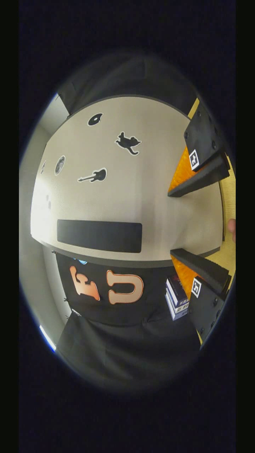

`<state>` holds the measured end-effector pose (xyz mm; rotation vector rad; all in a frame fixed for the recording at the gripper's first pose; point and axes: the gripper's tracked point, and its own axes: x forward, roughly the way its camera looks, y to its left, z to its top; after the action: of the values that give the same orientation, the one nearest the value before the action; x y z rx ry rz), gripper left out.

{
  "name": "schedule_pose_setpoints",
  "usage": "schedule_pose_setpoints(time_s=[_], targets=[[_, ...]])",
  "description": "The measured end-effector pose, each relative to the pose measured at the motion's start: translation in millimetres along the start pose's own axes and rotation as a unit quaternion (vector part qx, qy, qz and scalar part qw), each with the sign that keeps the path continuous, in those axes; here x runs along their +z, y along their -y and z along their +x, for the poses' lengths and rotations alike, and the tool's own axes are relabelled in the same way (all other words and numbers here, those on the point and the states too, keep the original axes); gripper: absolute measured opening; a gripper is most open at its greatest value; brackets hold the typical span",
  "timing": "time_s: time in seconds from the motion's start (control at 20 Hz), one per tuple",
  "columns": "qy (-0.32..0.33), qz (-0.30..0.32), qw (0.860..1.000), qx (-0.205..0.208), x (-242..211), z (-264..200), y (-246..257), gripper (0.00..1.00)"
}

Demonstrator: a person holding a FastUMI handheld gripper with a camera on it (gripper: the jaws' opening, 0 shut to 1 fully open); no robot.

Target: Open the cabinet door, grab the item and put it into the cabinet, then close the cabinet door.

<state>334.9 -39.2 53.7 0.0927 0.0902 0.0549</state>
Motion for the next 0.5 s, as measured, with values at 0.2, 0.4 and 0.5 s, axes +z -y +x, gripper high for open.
schedule_pose_setpoints(time_s=[0.2,0.4,0.5], targets=[[-0.006,-0.010,1.000,-0.002,-3.1,0.2,-4.2,0.96],[0.010,-0.004,1.000,0.002,10.1,-29.2,-6.2,0.96],[0.016,0.000,1.000,0.007,15.2,-48.0,-5.7,0.96]])
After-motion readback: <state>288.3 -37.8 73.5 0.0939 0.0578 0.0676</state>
